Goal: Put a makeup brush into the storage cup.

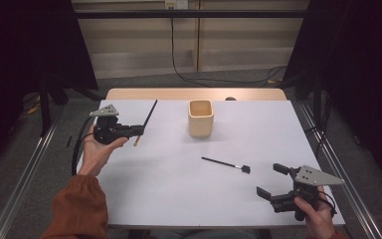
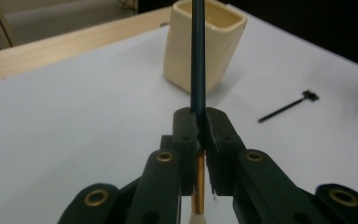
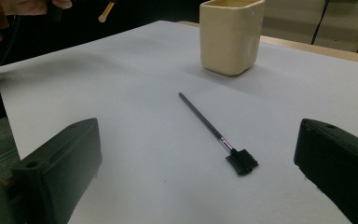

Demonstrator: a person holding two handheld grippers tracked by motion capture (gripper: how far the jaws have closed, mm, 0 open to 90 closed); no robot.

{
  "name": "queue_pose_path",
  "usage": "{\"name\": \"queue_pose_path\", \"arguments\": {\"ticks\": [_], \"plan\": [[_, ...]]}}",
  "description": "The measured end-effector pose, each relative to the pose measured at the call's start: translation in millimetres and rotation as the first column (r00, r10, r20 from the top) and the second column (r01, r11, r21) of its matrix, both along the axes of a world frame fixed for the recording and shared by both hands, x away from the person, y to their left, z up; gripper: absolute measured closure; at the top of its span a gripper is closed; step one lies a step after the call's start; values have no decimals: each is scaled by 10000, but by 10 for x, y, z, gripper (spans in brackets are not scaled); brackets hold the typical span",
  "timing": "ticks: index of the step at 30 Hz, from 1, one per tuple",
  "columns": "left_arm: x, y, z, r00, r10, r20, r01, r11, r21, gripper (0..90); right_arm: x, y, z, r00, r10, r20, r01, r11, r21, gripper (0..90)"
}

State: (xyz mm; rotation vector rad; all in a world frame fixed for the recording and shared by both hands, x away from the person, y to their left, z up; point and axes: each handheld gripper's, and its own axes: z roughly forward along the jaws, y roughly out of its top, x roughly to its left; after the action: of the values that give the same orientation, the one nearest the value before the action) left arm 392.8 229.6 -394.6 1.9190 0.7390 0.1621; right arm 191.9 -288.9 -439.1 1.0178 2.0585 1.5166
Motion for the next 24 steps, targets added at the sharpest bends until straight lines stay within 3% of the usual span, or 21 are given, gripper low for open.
{"name": "queue_pose_path", "arguments": {"ticks": [1, 6, 9, 19, 24], "plan": [[-22, 9, 8, 9998, 57, 178, -52, 9997, -258, 835, 0, 3, 1, 10000, 13, 41, -13, 10000, 3, 0], [-74, -32, 10, 9987, -74, 511, 98, 9989, -454, 835, -2, 6, 2, 10000, 54, 58, -54, 10000, 16, 1], [-132, -68, 20, 9978, -114, 648, 171, 9960, -882, 835, -2, 3, 3, 10000, 30, 52, -30, 10000, 31, 1], [-215, -115, 24, 9982, -241, 540, 296, 9942, -1030, 835, -3, 3, 1, 10000, 22, 28, -22, 10000, 36, 1], [-268, -169, 38, 9967, -322, 752, 398, 9940, -1019, 835, -3, 3, 0, 10000, 28, 45, -28, 10000, 48, 1]]}}
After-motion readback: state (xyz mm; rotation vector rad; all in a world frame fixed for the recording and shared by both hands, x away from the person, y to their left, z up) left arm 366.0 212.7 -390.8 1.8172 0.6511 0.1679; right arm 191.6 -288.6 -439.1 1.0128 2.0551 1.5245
